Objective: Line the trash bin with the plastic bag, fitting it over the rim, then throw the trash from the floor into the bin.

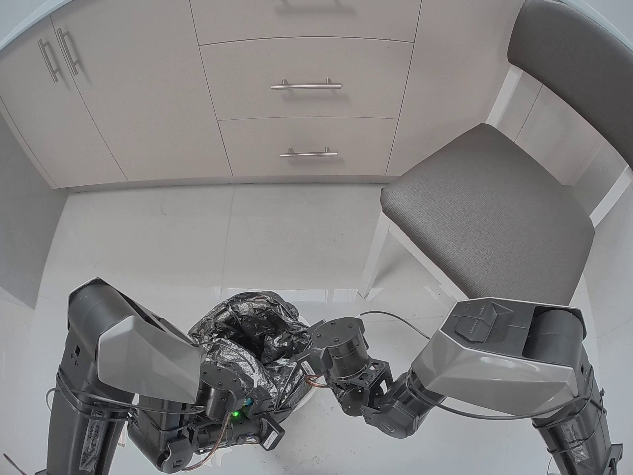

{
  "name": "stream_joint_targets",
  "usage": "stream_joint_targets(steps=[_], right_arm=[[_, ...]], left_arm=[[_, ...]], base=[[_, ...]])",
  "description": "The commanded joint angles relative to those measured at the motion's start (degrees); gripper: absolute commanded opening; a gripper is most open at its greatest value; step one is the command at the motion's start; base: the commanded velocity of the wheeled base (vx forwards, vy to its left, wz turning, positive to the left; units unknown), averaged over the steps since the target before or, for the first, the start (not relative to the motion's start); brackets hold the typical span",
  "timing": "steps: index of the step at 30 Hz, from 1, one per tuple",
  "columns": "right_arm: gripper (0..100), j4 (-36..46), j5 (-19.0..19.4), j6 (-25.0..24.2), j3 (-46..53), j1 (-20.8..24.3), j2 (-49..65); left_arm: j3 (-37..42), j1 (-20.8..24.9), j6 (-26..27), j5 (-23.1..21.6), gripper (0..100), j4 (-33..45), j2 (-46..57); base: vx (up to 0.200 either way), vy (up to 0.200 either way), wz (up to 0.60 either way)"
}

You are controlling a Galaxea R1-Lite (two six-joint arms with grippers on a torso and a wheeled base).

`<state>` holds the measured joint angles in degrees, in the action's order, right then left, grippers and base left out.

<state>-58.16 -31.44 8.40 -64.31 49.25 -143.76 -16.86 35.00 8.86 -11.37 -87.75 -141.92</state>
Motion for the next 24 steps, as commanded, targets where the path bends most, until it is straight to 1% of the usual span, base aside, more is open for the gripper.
stream_joint_targets(steps=[1,12,18,23,24], right_arm=[[0,-0.11,-0.03,0.04,0.58,-0.29,1.03],[0,-0.55,0.33,0.13,1.20,-0.21,1.12],[0,-5.12,1.03,3.55,3.40,1.55,0.33],[0,-6.44,0.94,3.64,3.40,1.99,0.24],[100,-6.61,0.68,3.73,3.13,1.73,-0.29]], left_arm=[[-1.33,1.48,-0.07,1.79,0,-0.05,-1.34],[-2.12,2.88,-1.22,2.15,0,-0.05,-1.87],[-2.04,2.88,-1.22,2.23,0,-0.05,-1.95],[-1.95,2.88,-1.22,2.23,0,-0.05,-1.95],[-1.95,2.88,-1.22,2.32,0,-0.05,-1.95]], base=[[0.000,0.000,0.00],[0.000,0.000,0.00],[0.000,0.000,0.00],[0.000,0.000,0.00],[0.000,0.000,0.00]])
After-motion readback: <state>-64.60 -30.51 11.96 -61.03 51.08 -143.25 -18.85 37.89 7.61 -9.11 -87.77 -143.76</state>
